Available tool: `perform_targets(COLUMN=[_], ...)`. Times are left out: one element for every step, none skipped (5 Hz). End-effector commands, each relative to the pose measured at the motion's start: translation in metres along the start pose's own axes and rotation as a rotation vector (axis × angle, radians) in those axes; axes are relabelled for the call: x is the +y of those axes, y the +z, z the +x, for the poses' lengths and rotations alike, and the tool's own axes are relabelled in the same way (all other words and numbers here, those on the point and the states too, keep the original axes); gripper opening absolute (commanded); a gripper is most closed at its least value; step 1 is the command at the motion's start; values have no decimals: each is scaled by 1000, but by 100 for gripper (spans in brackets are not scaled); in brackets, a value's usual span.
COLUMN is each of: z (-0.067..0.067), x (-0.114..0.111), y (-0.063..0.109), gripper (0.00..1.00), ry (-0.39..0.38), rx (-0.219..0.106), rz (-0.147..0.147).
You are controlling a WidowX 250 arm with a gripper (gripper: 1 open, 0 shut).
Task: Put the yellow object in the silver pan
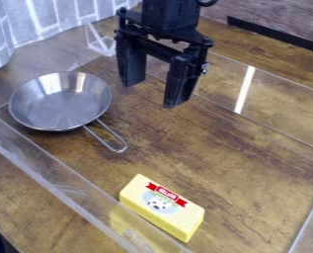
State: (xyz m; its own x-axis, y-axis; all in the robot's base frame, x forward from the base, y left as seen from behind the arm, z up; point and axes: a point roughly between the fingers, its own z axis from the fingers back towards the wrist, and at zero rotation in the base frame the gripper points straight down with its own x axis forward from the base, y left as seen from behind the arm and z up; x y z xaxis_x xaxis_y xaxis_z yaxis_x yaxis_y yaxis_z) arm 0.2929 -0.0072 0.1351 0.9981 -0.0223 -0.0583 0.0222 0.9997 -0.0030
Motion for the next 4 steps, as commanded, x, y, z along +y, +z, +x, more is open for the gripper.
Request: perform_targets(z=[2,5,10,15], x=[0,2,5,9], y=[-3,-6,2,11], gripper=[100,100,100,100], ry=[-3,-6,-6,-7], rx=[3,3,-11,-29], rz=[2,10,24,37])
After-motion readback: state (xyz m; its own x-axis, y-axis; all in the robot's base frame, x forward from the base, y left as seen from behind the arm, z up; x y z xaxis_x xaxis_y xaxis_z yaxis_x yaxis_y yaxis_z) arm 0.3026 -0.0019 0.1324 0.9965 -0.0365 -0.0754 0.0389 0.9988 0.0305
